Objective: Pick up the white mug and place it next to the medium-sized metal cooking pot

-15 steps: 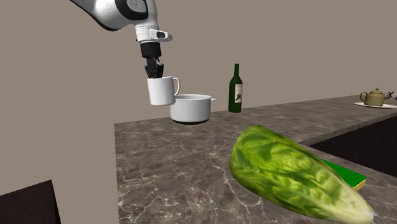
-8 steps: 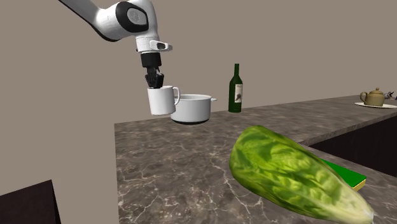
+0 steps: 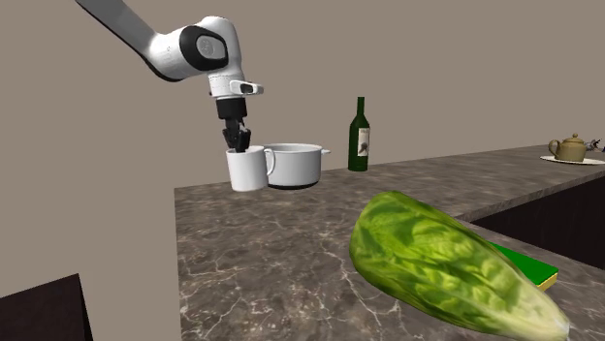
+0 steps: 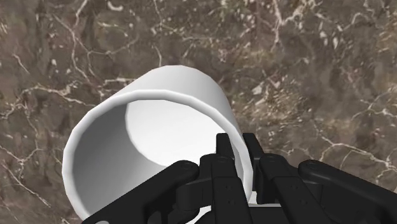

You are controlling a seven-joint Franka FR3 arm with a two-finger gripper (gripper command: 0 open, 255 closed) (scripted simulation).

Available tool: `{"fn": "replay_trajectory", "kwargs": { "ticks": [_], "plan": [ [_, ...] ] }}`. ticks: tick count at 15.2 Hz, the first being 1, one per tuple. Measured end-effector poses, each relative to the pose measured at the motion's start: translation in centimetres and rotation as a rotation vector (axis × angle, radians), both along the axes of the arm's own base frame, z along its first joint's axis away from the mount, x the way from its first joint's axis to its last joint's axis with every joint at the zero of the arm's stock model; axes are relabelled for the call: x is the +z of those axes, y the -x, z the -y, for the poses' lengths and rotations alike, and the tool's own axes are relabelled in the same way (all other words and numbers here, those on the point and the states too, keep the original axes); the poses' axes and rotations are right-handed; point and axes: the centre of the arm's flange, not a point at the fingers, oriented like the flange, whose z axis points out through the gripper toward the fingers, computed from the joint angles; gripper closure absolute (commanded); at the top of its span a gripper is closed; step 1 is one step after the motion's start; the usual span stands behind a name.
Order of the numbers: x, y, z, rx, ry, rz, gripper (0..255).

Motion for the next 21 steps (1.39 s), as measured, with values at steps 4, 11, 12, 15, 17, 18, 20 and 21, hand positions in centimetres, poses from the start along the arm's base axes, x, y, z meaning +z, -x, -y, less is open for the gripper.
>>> {"fn": "replay_trajectory", "kwargs": {
  "ticks": [4, 11, 12, 15, 17, 18, 20, 21],
  "plan": [
    [-2.1, 0.0, 0.1, 0.0, 0.0, 0.0, 255],
    [-4.3, 0.0, 0.1, 0.0, 0.0, 0.0, 255],
    [-4.3, 0.0, 0.1, 0.0, 0.0, 0.0, 255],
    [-4.3, 0.0, 0.1, 0.0, 0.0, 0.0, 0],
    [-4.3, 0.0, 0.1, 0.0, 0.0, 0.001, 0],
    [-4.3, 0.0, 0.1, 0.0, 0.0, 0.001, 0],
    [-4.3, 0.0, 0.1, 0.0, 0.0, 0.001, 0],
    [-4.3, 0.0, 0.1, 0.0, 0.0, 0.001, 0]
  ]
}}
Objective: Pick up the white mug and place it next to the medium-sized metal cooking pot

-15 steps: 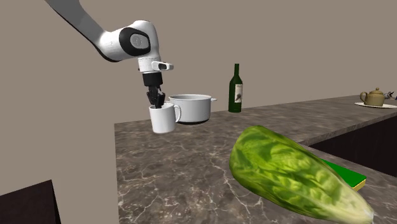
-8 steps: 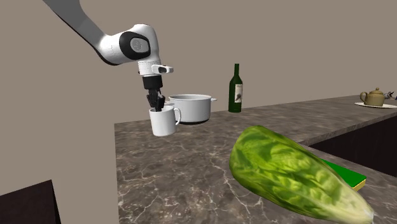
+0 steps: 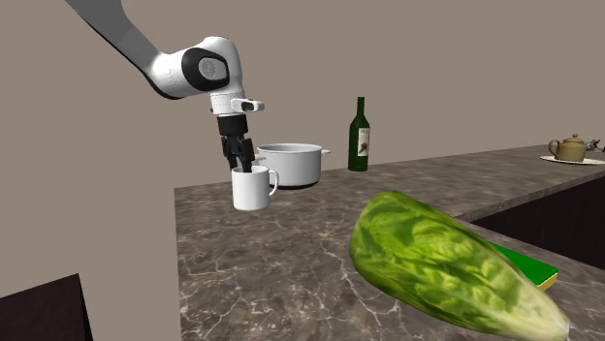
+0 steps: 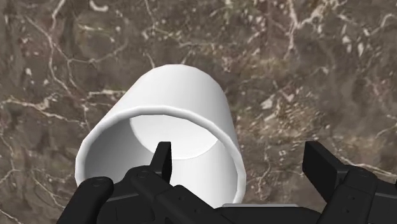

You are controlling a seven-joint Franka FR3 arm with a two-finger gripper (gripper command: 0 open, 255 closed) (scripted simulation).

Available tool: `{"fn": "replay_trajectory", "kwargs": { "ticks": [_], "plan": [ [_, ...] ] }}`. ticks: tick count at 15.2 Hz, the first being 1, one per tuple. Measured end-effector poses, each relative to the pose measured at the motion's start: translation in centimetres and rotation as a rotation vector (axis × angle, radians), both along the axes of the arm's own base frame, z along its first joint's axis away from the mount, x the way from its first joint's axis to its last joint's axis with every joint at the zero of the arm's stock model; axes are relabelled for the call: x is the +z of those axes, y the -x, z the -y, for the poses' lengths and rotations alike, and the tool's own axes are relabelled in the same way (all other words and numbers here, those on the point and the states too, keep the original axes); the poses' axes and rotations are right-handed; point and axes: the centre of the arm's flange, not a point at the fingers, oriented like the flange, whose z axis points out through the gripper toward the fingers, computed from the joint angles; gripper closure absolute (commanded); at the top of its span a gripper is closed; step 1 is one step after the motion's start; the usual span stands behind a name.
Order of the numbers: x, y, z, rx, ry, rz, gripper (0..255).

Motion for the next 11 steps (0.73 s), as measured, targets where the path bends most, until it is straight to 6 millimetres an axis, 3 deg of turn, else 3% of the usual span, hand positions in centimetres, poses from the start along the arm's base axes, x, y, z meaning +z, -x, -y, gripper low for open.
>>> {"fn": "replay_trajectory", "kwargs": {
  "ticks": [5, 11],
  "plan": [
    [4.5, 0.6, -0.1, 0.0, 0.0, 0.001, 0],
    [5.0, 0.5, -0.1, 0.0, 0.0, 0.0, 0]
  ]
}}
